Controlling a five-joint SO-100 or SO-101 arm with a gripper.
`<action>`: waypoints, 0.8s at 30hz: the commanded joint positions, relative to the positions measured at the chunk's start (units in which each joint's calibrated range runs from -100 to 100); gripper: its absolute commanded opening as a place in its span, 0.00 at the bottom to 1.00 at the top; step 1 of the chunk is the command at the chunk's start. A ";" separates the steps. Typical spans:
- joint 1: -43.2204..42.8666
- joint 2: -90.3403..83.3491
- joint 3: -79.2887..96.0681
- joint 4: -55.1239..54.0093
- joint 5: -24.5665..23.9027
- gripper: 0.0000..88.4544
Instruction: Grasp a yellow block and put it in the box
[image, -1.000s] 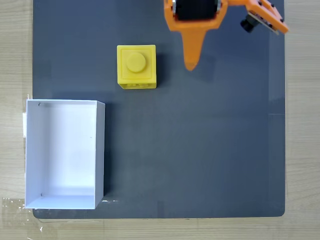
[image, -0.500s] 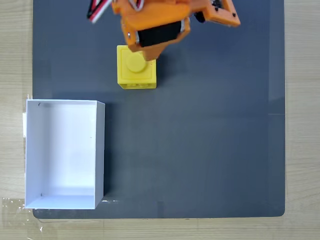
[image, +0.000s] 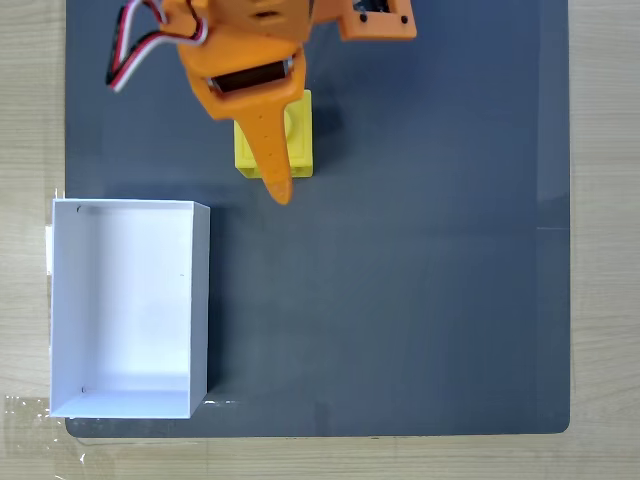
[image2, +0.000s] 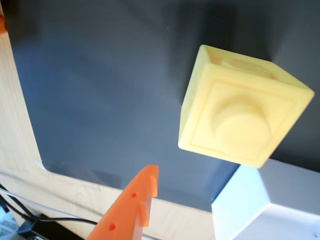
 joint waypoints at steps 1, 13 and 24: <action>0.79 2.99 -0.40 0.34 -0.17 0.60; -1.15 18.66 -1.31 -2.19 -0.27 0.60; -2.16 22.31 -1.31 -9.17 -0.22 0.36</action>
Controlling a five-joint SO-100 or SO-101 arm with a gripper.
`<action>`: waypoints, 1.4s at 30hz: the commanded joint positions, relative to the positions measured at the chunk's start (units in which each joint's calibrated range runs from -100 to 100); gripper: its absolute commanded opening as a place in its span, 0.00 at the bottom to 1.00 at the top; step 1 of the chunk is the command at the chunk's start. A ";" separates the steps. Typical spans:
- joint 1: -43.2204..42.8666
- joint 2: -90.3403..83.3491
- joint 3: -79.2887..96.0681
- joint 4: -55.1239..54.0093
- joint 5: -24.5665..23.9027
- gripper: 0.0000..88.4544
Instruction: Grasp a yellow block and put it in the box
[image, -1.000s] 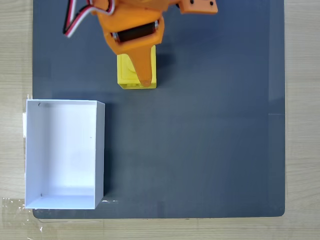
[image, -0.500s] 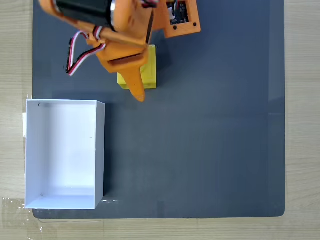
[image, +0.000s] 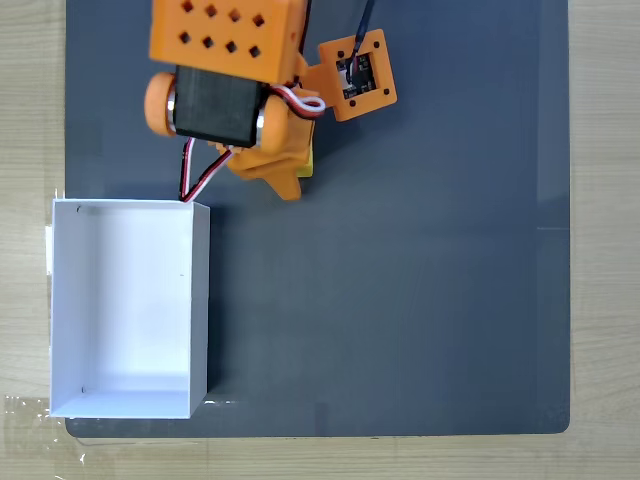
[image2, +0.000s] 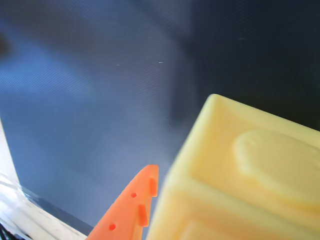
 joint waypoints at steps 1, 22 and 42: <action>0.00 -0.28 -1.22 -0.69 0.20 0.33; -6.48 -13.16 -31.79 -10.81 -12.81 0.26; 11.37 1.08 -30.89 -43.71 -11.50 0.26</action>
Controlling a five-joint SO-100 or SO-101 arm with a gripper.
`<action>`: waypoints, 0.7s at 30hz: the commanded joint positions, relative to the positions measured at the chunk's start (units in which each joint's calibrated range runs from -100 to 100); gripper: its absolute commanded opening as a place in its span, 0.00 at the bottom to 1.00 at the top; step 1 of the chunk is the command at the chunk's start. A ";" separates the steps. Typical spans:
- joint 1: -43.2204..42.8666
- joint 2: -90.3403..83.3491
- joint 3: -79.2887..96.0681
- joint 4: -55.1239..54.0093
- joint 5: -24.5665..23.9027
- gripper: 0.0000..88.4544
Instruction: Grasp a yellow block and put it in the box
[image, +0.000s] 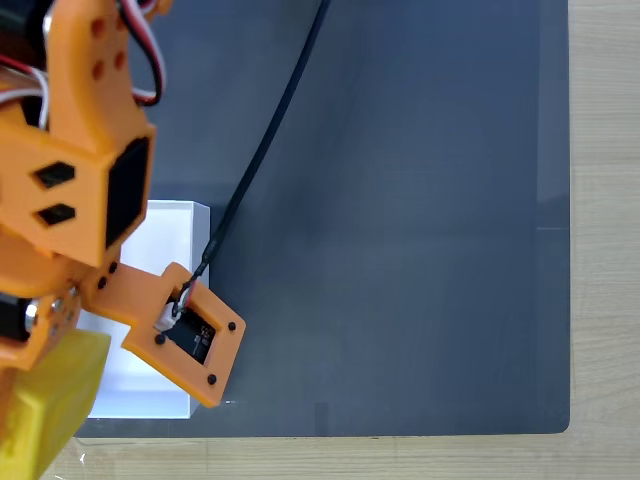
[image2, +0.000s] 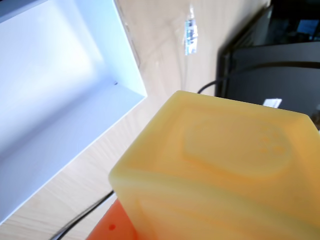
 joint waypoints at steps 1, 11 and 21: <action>-0.05 0.91 -0.62 -1.13 1.39 0.26; -0.38 6.42 -0.62 -0.96 2.39 0.26; -0.47 12.61 -0.62 -0.96 2.44 0.26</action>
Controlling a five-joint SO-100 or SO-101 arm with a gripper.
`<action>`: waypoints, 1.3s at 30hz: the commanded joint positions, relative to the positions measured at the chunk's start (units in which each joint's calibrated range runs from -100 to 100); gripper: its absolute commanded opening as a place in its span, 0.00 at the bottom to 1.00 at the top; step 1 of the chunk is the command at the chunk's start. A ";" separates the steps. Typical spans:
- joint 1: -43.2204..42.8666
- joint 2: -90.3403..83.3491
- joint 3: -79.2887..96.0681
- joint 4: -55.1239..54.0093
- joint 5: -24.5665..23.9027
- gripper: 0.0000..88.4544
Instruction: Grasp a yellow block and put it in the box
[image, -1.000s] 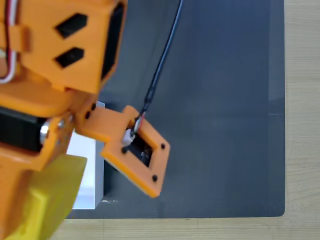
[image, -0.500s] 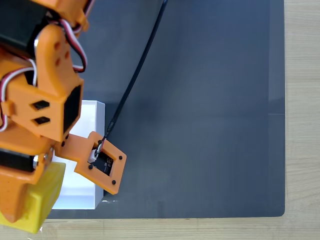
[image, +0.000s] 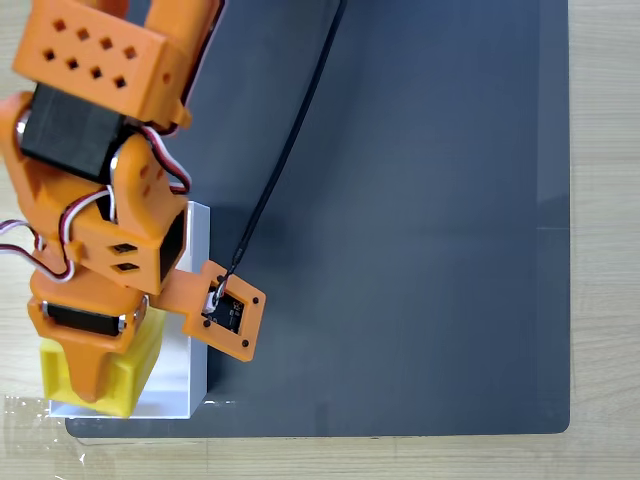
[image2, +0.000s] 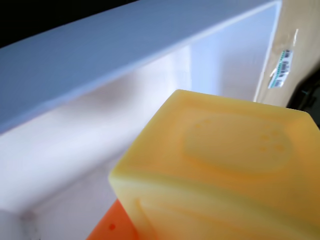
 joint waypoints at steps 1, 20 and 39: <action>0.16 0.05 -0.62 -0.87 0.17 0.26; 0.25 0.64 -0.62 4.28 3.16 0.42; -0.51 -15.20 -0.53 12.57 -0.41 0.41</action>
